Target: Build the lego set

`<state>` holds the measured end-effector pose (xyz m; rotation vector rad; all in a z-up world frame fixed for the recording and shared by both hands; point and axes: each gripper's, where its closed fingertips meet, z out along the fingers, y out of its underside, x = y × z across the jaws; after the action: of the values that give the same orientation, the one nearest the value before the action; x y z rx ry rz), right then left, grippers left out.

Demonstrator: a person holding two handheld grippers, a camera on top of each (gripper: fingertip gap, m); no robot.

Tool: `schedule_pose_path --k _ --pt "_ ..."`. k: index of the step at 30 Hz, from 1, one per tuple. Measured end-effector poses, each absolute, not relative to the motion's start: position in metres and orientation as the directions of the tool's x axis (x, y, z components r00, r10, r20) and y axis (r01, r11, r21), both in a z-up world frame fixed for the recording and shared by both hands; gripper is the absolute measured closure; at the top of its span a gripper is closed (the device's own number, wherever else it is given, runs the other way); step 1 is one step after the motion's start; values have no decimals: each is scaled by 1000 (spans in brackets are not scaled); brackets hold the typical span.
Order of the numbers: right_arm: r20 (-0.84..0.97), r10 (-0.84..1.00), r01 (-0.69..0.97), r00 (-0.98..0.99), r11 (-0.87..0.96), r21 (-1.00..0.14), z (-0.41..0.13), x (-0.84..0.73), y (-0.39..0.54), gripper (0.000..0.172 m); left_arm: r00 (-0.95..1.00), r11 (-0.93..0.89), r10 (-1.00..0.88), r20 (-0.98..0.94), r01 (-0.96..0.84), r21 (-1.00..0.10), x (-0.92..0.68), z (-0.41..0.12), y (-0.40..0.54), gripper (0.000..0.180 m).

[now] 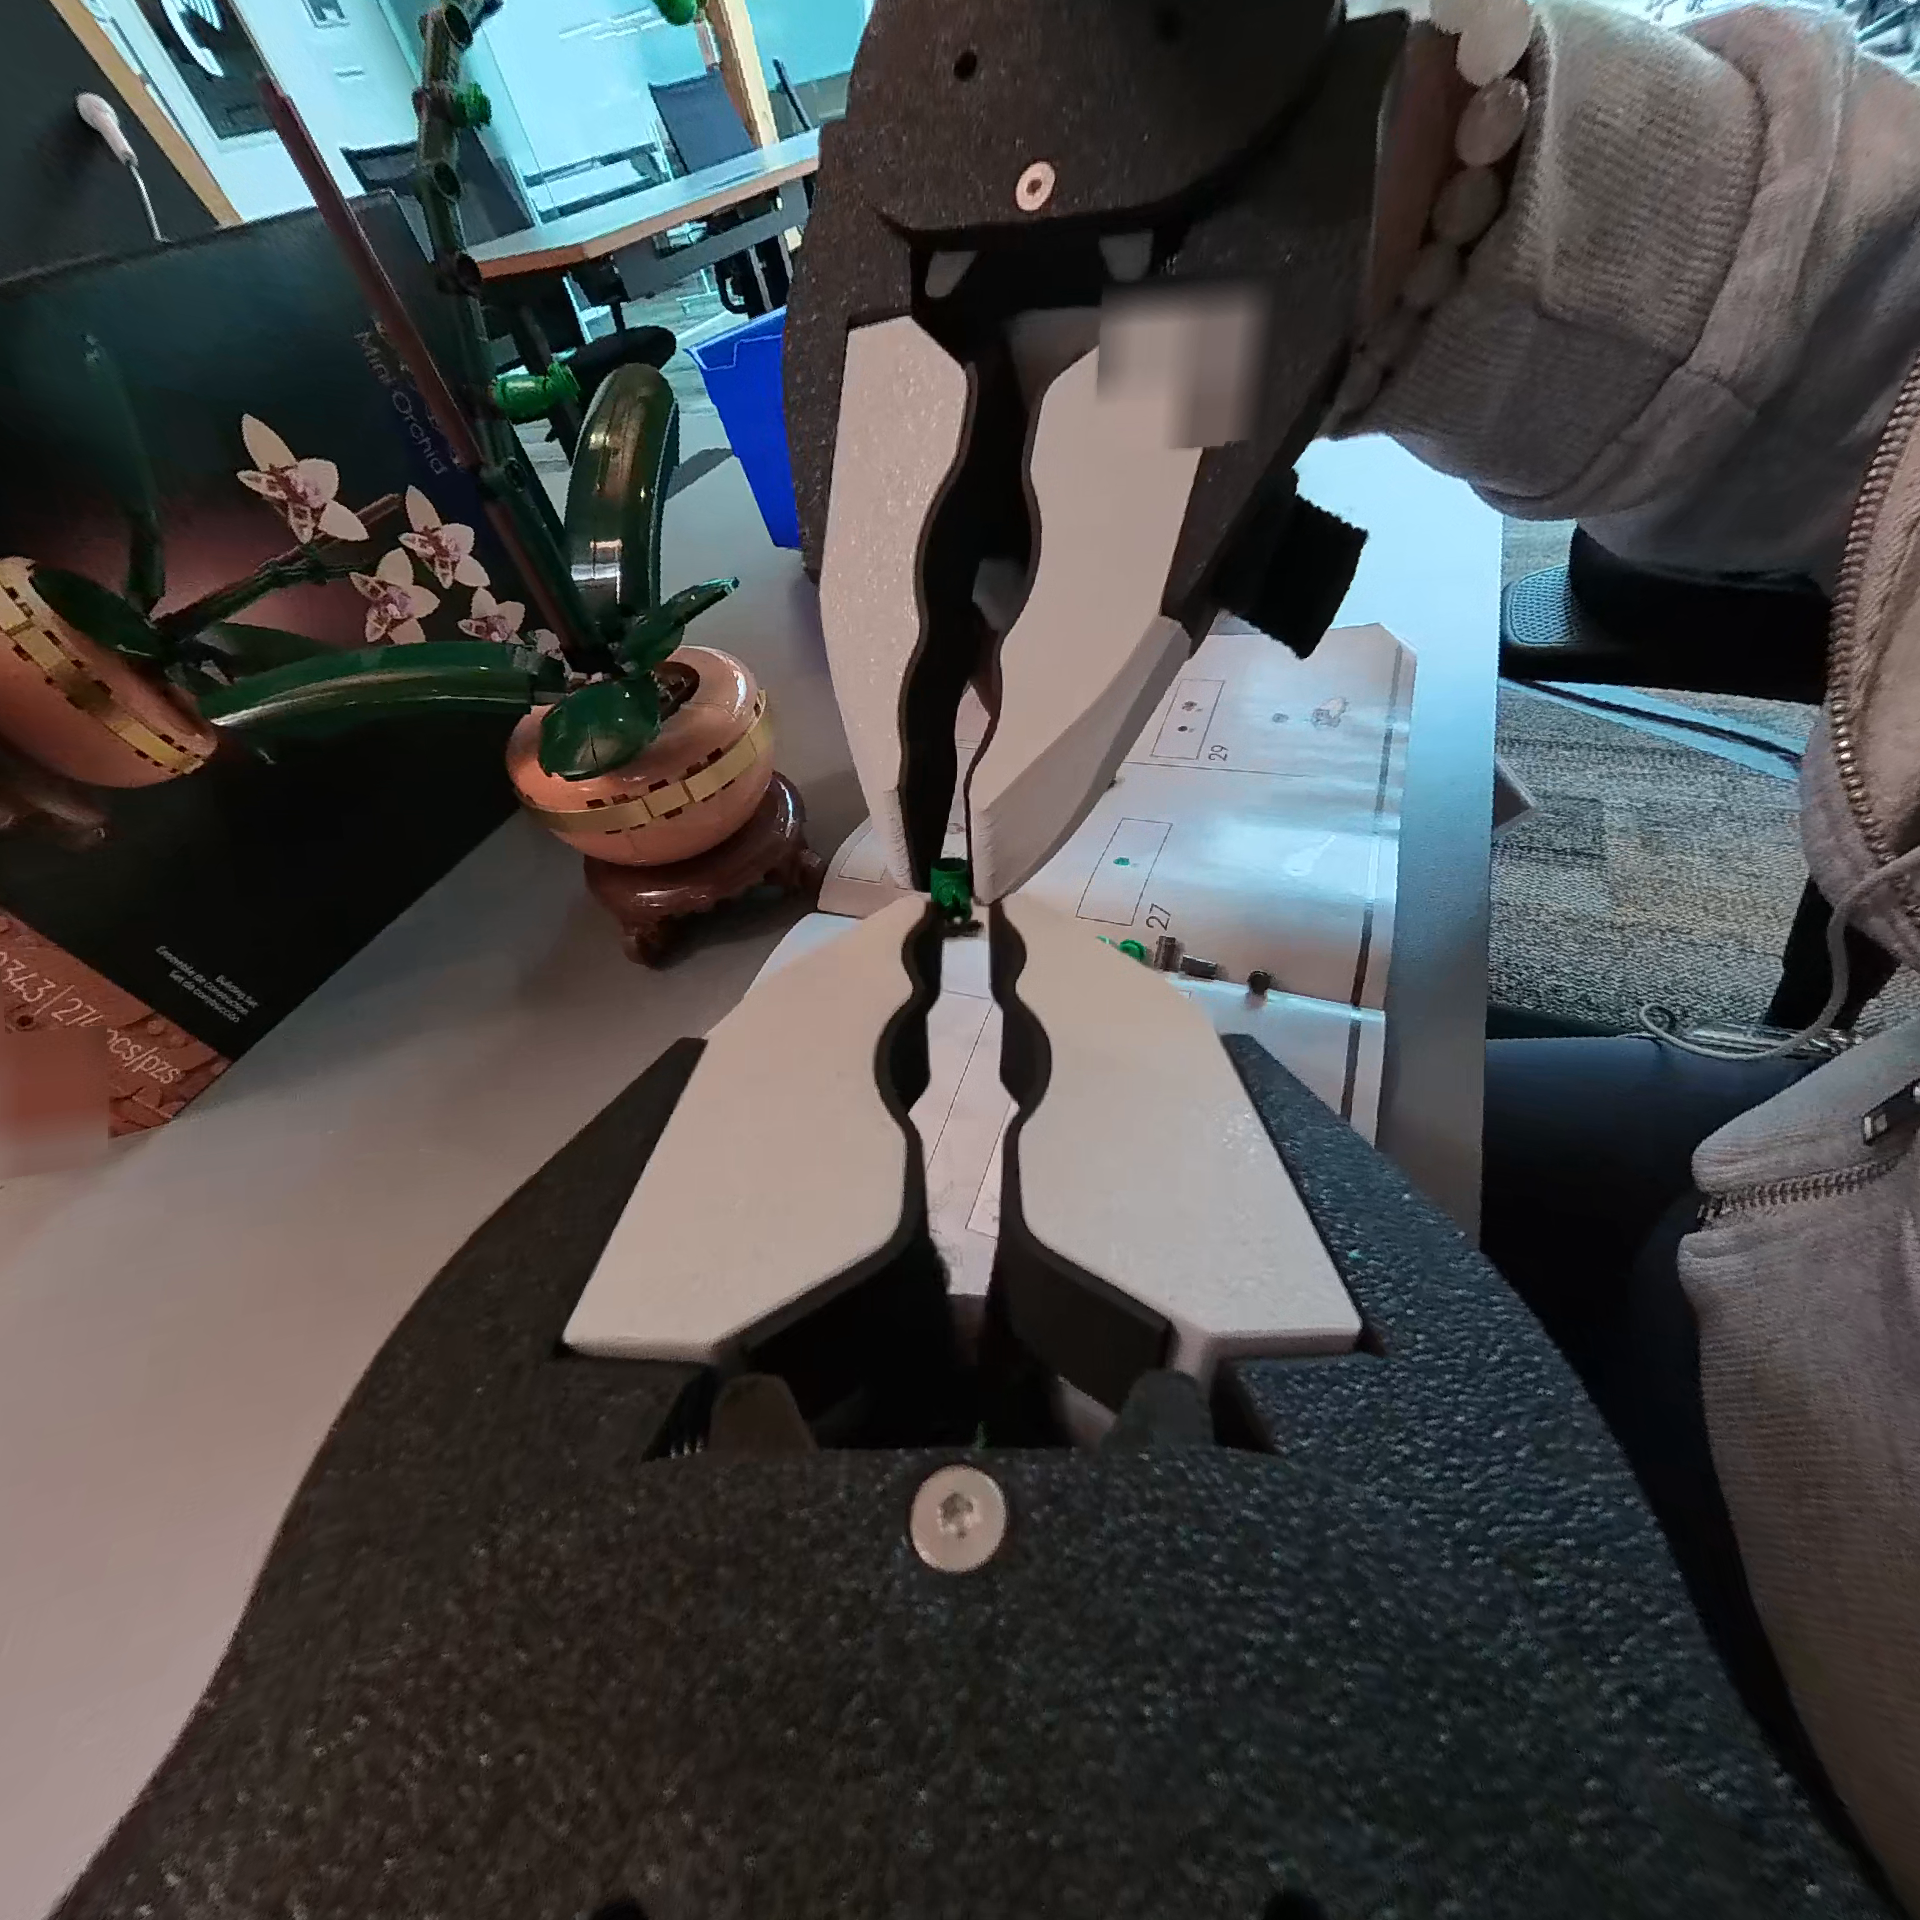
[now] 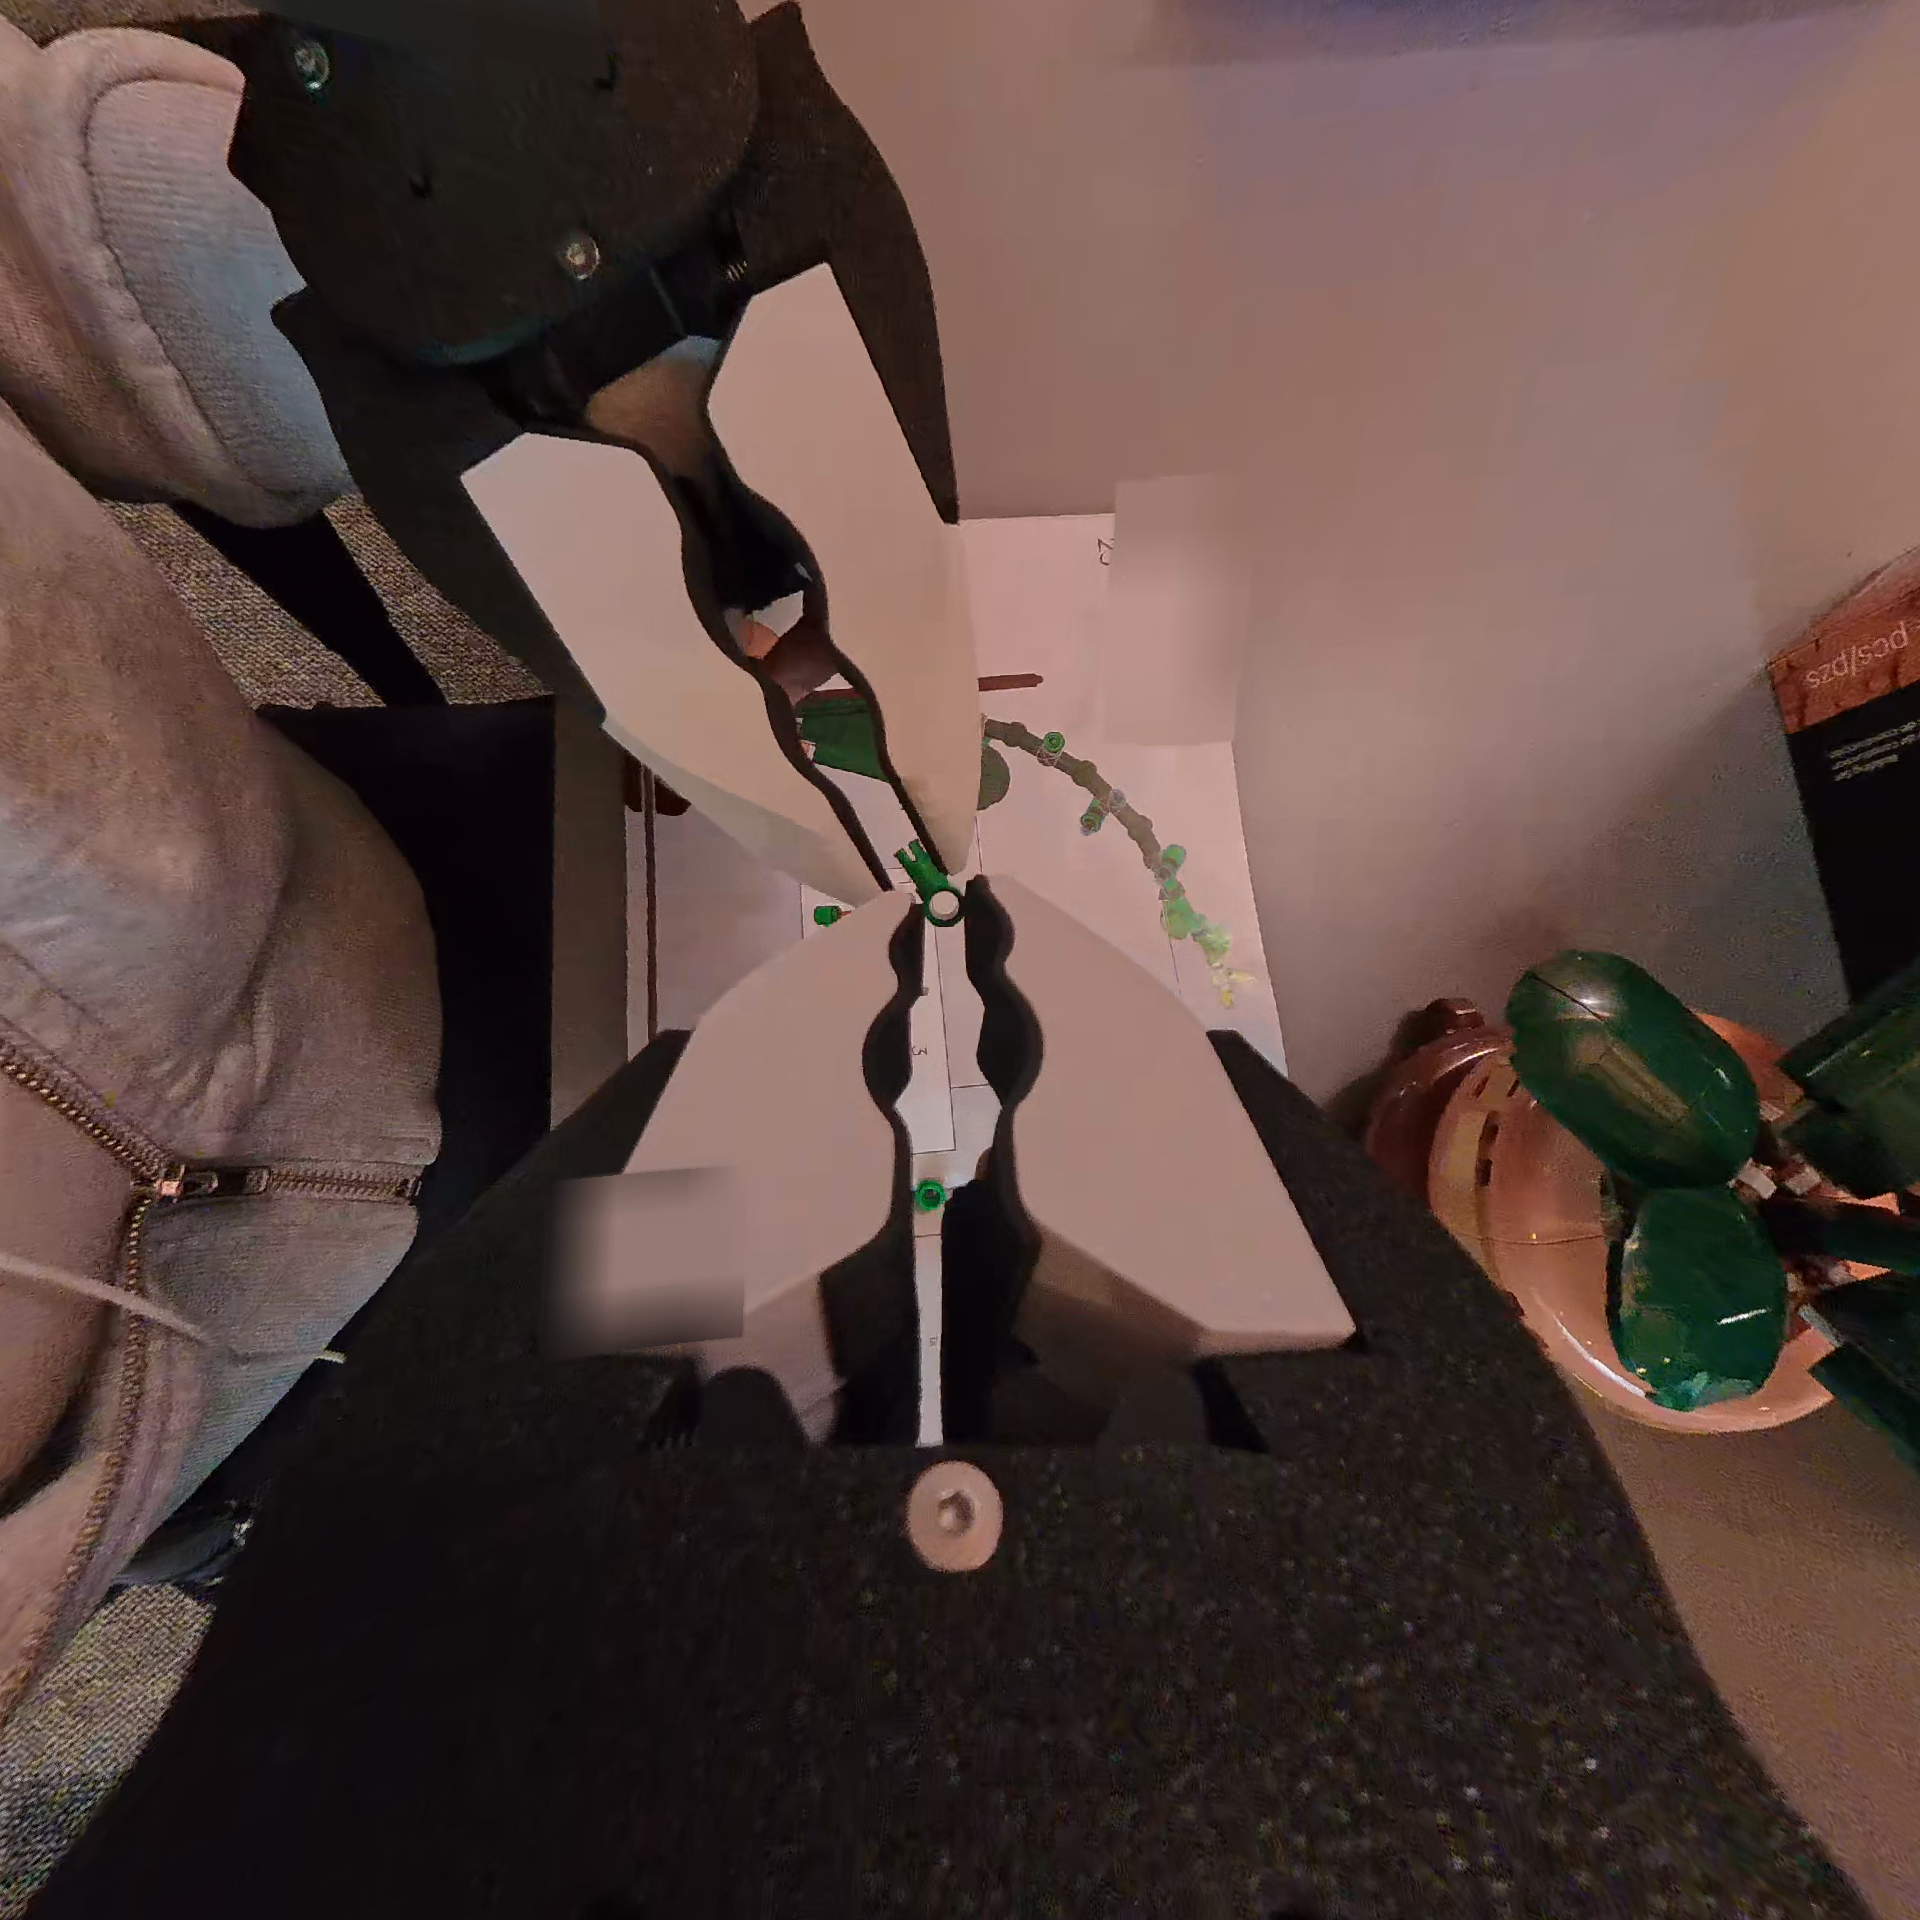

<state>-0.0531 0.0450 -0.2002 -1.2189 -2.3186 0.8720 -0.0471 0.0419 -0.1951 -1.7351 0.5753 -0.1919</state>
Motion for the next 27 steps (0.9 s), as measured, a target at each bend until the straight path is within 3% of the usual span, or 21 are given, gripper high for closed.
schedule_pose_path --k 20,27 --pt "42 833 623 -551 444 -644 -207 -50 46 165 857 -145 -485 -174 -275 -950 -46 -199 43 176" --pt "86 872 569 -482 386 -726 -196 -42 62 156 893 -120 -442 -90 -158 -980 -69 -183 39 177"
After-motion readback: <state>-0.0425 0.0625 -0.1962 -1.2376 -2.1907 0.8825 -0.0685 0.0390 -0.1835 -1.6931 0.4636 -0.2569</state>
